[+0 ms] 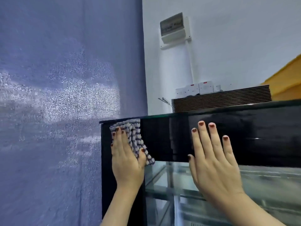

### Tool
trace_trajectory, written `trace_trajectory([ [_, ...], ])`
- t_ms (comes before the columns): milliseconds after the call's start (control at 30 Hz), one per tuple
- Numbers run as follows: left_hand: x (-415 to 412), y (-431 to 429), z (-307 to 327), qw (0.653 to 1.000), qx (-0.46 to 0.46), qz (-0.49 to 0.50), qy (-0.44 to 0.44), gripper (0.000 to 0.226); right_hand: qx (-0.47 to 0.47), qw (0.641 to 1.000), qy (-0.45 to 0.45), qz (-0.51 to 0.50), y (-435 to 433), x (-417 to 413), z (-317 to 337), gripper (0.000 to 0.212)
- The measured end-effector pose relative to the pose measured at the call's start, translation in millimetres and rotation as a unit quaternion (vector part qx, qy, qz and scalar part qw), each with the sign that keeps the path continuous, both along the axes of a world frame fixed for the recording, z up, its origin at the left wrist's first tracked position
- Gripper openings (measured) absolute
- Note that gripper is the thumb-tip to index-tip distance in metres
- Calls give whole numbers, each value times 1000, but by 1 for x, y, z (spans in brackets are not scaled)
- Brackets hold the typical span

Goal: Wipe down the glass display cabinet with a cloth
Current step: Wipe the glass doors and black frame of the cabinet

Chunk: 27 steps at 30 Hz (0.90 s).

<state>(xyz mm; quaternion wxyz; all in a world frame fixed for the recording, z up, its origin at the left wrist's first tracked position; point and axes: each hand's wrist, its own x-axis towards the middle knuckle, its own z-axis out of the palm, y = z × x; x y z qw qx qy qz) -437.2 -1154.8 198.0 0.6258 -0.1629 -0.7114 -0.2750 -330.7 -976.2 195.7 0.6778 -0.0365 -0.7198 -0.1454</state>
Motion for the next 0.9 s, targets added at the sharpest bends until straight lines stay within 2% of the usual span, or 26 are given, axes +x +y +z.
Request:
trace_trajectory([
  [100, -14, -8, -25, 999, 13, 49, 12, 75, -6, 1000, 9, 21, -7, -15, -34, 62],
  [267, -14, -14, -84, 1000, 4, 15, 8, 76, 26, 997, -67, -18, -11, -36, -121, 63],
  [400, -7, -14, -165, 1000, 1, 25, -7, 75, 61, 994, -83, -48, -12, -36, -142, 64],
  [467, -7, -11, -194, 1000, 14, 20, -13, 78, 47, 994, -88, -37, -9, -40, -145, 65],
  [567, -14, -9, -187, 998, 22, 48, -17, 86, 38, 998, -47, 21, -11, -45, -139, 65],
  [733, -9, -12, -147, 996, 9, 69, -64, 84, 44, 994, -81, -51, -12, -35, -141, 64],
  [900, -12, -17, -112, 997, 8, 47, -57, 80, 25, 995, -96, -31, -17, -35, -138, 66],
])
